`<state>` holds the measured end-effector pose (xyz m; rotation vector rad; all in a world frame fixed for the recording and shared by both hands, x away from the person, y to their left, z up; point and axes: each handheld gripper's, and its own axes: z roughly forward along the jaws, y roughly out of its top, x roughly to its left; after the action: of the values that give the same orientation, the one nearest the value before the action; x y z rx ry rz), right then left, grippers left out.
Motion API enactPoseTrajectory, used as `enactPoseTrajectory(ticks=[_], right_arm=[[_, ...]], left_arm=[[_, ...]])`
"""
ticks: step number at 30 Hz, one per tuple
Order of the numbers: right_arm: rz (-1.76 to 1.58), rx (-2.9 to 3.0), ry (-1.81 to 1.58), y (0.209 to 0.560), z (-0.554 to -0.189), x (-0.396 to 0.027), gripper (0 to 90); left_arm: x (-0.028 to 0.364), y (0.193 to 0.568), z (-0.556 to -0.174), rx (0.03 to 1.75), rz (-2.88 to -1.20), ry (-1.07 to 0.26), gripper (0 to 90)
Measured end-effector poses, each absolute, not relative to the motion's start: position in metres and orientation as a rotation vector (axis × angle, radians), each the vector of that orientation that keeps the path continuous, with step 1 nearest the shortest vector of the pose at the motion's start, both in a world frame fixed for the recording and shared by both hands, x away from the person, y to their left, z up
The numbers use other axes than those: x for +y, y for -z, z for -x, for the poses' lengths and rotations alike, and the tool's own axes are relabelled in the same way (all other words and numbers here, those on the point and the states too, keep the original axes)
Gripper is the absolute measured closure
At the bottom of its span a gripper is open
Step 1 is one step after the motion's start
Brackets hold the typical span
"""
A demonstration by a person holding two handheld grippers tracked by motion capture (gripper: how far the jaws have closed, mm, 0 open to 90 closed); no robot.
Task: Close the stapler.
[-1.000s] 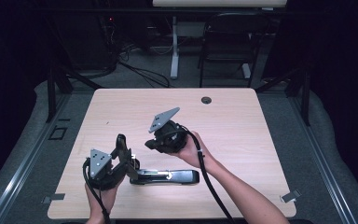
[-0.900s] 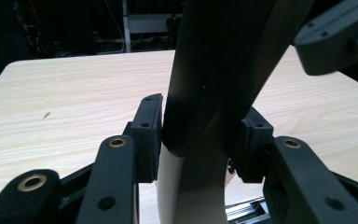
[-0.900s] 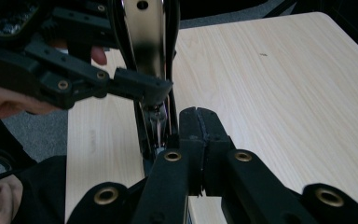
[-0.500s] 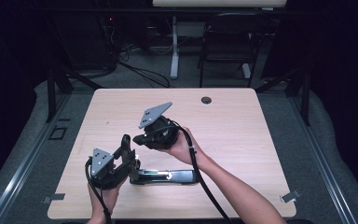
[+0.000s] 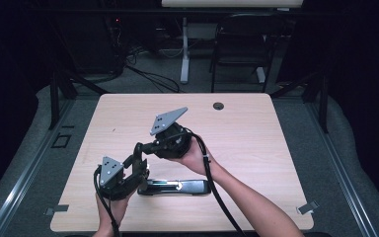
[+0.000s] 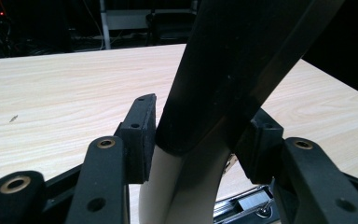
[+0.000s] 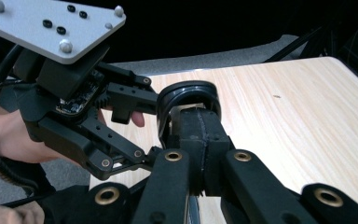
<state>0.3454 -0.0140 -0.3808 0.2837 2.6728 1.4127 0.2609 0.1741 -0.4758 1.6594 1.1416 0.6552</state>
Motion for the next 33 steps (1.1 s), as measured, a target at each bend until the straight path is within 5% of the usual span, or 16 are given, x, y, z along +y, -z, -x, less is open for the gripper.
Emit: enactPoseTrajectory(ticks=[33], right_arm=[[-0.375,2.628,-1.534,0.405,-0.339,-0.061,90.0]], left_arm=[[0.167,0.482,-0.267,1.061,-1.775,-0.481,38.5]])
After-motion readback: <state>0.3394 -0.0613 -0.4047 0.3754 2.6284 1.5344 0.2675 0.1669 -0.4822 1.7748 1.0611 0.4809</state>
